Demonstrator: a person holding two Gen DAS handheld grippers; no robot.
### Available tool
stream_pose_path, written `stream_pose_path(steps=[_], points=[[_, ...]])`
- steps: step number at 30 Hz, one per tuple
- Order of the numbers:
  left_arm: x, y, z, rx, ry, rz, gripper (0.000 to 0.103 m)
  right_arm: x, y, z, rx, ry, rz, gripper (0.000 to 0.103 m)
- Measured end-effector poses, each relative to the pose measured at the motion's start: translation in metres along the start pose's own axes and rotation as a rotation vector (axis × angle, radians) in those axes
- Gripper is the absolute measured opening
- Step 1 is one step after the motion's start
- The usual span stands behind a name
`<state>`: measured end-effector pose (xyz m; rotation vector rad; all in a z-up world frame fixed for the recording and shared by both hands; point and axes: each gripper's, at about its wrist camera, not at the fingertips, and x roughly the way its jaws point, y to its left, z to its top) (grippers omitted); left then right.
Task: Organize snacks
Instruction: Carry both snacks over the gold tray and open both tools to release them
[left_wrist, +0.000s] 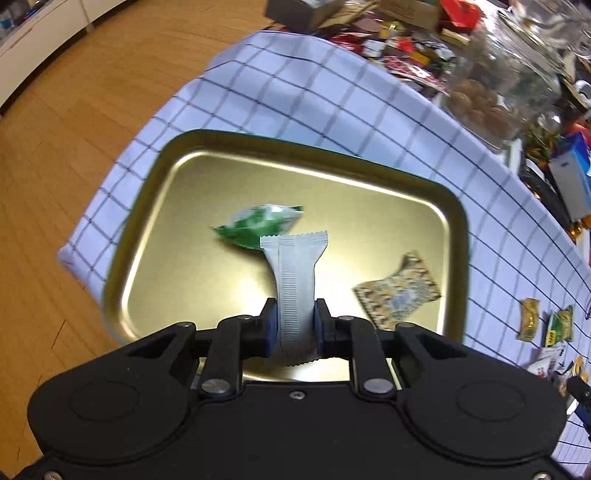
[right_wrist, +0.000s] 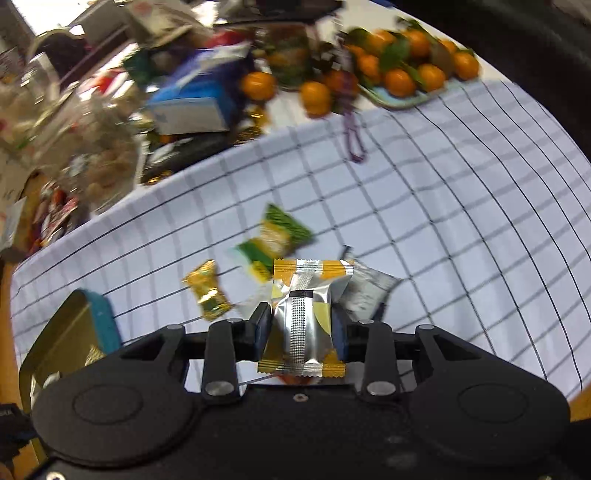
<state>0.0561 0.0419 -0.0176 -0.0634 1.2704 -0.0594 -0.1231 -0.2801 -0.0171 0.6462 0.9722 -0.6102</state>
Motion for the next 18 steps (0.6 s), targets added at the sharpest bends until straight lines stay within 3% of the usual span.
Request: stream_pose_path(steps=[12, 18], points=[[0.001, 0.054, 0.01, -0.079, 0.038, 0.077, 0.026, -0.007, 0.07, -0.063, -0.106, 0.131, 0.08, 0.036], [-0.004, 0.073, 0.016, -0.132, 0.025, 0.084, 0.028, -0.022, 0.12, -0.074, -0.169, 0.134, 0.137, 0.036]])
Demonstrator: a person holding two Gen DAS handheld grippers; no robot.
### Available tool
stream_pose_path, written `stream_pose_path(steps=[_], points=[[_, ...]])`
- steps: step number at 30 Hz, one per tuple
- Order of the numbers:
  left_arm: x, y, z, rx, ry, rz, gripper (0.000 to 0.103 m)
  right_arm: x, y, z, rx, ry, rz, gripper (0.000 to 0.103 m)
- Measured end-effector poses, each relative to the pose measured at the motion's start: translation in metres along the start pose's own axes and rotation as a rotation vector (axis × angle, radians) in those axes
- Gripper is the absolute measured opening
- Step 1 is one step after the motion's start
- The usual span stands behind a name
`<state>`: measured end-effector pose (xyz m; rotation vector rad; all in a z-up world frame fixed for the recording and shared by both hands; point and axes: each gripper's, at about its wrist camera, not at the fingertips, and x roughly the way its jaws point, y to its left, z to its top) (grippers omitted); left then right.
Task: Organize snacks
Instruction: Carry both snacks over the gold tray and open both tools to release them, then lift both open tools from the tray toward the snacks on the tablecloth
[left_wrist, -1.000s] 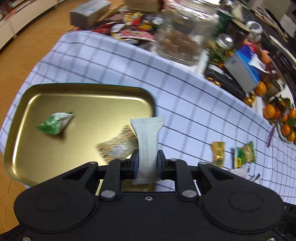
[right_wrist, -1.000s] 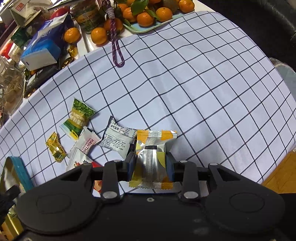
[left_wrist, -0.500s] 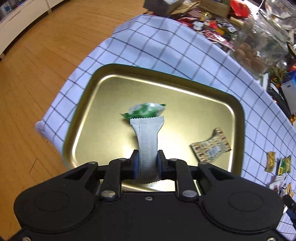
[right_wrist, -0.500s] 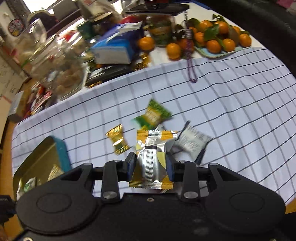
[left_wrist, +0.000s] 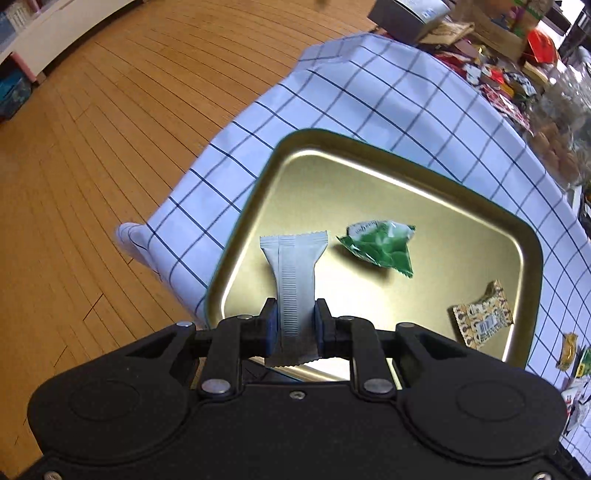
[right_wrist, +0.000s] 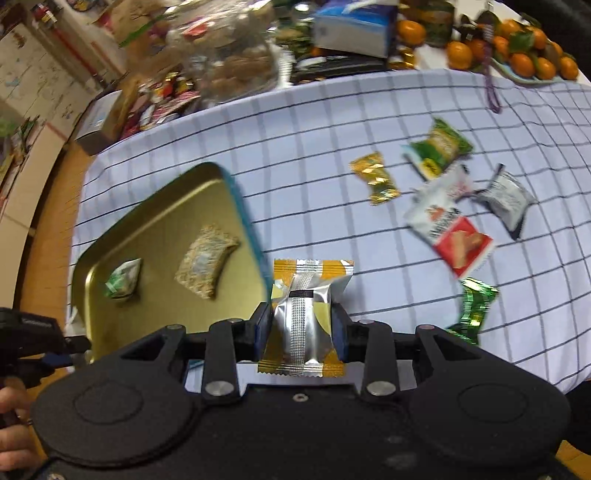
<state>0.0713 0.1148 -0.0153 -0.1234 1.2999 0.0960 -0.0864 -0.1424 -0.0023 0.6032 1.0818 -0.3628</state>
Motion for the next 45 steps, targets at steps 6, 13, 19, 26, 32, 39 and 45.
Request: stream_pose_path(steps=[6, 13, 19, 26, 32, 39, 45], points=[[-0.013, 0.008, 0.006, -0.028, -0.053, -0.026, 0.034, -0.01, 0.046, 0.0, -0.076, -0.011, 0.054, 0.036], [-0.009, 0.009, 0.009, -0.04, -0.035, -0.01, 0.034, -0.013, 0.086, 0.0, -0.128, -0.01, 0.085, 0.037], [-0.009, 0.014, 0.01, -0.055, -0.031, -0.021, 0.034, -0.007, 0.111, -0.003, -0.159, -0.02, 0.12, 0.038], [-0.008, 0.016, 0.01, -0.065, -0.023, -0.029, 0.034, -0.004, 0.112, 0.0, -0.123, -0.014, 0.124, 0.039], [-0.008, 0.01, 0.009, -0.039, -0.028, -0.024, 0.034, 0.001, 0.095, -0.002, -0.11, -0.01, 0.062, 0.039], [-0.008, 0.0, 0.005, 0.0, -0.038, -0.013, 0.034, -0.003, 0.063, -0.006, -0.121, -0.172, -0.09, 0.046], [-0.007, -0.015, 0.001, 0.035, -0.041, -0.004, 0.034, -0.001, 0.027, 0.003, -0.067, -0.2, -0.173, 0.054]])
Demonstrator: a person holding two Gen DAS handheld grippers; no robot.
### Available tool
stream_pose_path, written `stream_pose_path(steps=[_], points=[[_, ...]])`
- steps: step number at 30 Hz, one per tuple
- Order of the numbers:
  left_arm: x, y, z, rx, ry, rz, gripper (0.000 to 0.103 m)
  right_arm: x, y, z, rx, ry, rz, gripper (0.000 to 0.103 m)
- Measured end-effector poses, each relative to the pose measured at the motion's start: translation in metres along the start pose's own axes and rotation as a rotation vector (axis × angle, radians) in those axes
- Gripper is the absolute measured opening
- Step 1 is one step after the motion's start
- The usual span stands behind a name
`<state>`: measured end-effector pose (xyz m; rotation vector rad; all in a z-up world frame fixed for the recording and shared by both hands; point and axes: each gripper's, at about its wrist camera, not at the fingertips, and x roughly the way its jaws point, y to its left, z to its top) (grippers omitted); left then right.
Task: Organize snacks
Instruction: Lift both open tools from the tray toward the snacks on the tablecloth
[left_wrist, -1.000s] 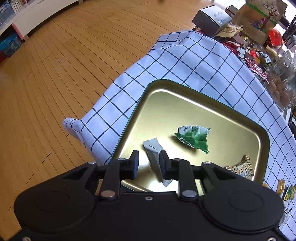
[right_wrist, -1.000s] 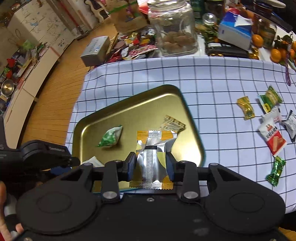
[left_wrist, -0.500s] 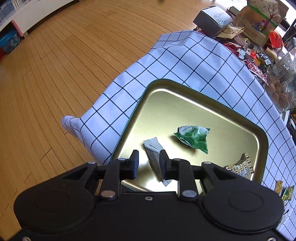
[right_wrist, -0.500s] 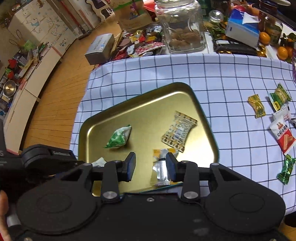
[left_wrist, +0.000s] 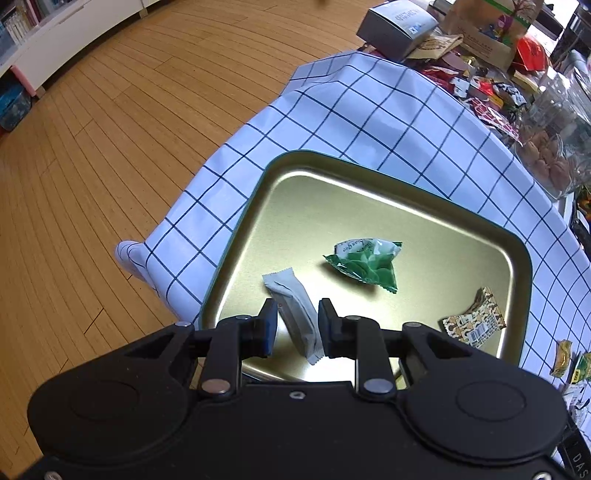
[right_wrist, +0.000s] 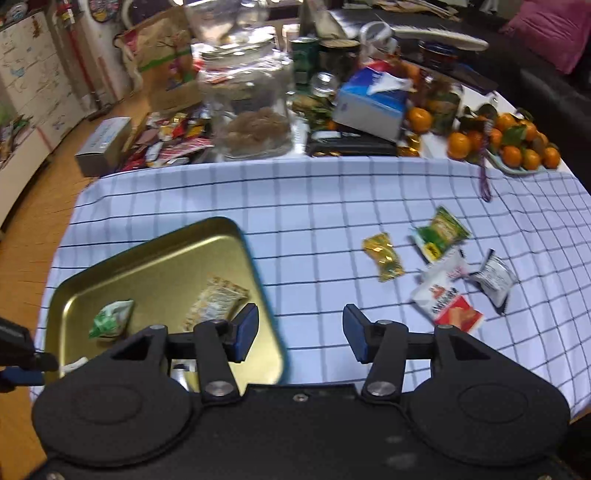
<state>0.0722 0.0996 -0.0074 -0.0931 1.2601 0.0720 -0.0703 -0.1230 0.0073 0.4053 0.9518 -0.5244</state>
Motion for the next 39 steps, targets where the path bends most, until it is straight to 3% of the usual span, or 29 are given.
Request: stream_pose_path(steps=[7, 13, 18, 23, 28, 34, 39], points=[[-0.001, -0.029, -0.01, 0.09, -0.01, 0.005, 0.034, 0.021, -0.05, -0.001, 0.104, 0.104, -0.034, 0.053], [-0.001, -0.055, -0.018, 0.156, -0.017, 0.018, 0.034, 0.019, -0.082, -0.003, 0.092, -0.038, -0.188, 0.053], [-0.002, -0.078, -0.026, 0.221, -0.027, 0.027, 0.034, 0.025, -0.109, 0.002, 0.096, -0.086, -0.309, 0.053], [-0.002, -0.103, -0.034, 0.284, -0.035, 0.028, 0.034, 0.03, -0.131, -0.001, 0.015, -0.147, -0.382, 0.052], [-0.005, -0.127, -0.045, 0.344, -0.046, 0.017, 0.034, 0.03, -0.153, -0.001, 0.035, -0.175, -0.468, 0.052], [-0.01, -0.154, -0.058, 0.418, -0.066, -0.032, 0.034, 0.03, -0.168, 0.004, 0.04, -0.225, -0.519, 0.046], [-0.013, -0.175, -0.068, 0.465, -0.074, -0.065, 0.034, 0.026, -0.188, 0.015, 0.14, -0.227, -0.425, 0.036]])
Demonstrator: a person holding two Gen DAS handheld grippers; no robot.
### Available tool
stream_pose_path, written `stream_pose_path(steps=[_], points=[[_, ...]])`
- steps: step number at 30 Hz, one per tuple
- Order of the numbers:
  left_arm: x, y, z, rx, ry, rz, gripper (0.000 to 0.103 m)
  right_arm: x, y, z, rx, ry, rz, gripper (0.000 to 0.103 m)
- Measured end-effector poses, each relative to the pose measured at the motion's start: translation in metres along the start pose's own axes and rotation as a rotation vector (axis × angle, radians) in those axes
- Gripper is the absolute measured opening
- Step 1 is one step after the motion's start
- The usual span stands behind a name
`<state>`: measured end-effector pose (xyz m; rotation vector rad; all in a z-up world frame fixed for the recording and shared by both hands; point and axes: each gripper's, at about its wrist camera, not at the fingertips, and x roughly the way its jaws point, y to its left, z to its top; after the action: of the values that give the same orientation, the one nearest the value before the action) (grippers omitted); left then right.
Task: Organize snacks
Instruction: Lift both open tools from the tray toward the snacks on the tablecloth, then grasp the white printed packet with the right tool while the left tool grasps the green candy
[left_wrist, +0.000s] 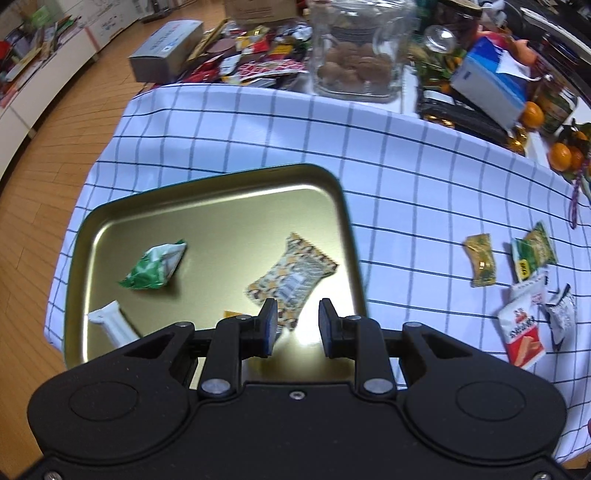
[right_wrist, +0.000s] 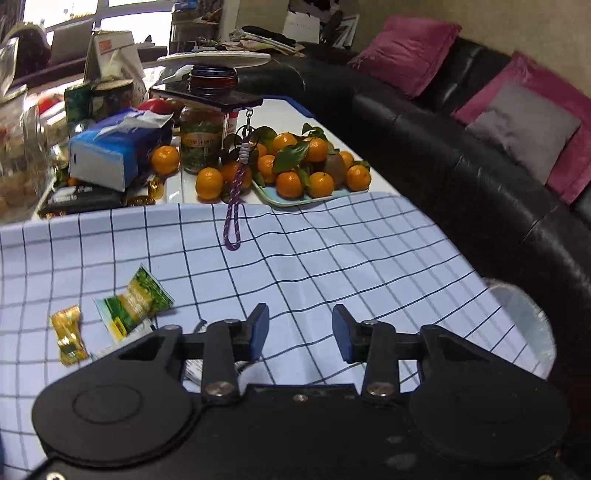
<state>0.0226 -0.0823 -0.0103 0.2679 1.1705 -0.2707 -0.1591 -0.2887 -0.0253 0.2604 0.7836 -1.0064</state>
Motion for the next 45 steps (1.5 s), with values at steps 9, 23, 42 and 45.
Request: stream_pose_path(steps=[9, 23, 42, 45], points=[[0.002, -0.03, 0.003, 0.039, 0.008, -0.056, 0.034, 0.003, -0.024, 0.051, 0.059, -0.063, 0.11, 0.035], [0.01, -0.062, 0.003, 0.087, 0.029, -0.059, 0.034, 0.028, 0.014, 0.039, -0.219, 0.227, 0.381, 0.046], [0.014, -0.08, 0.006, 0.109, 0.055, -0.083, 0.034, 0.073, 0.023, 0.03, -0.262, 0.417, 0.467, 0.045], [0.015, -0.081, 0.008, 0.101, 0.063, -0.09, 0.034, 0.077, 0.02, 0.029, -0.229, 0.425, 0.475, 0.048]])
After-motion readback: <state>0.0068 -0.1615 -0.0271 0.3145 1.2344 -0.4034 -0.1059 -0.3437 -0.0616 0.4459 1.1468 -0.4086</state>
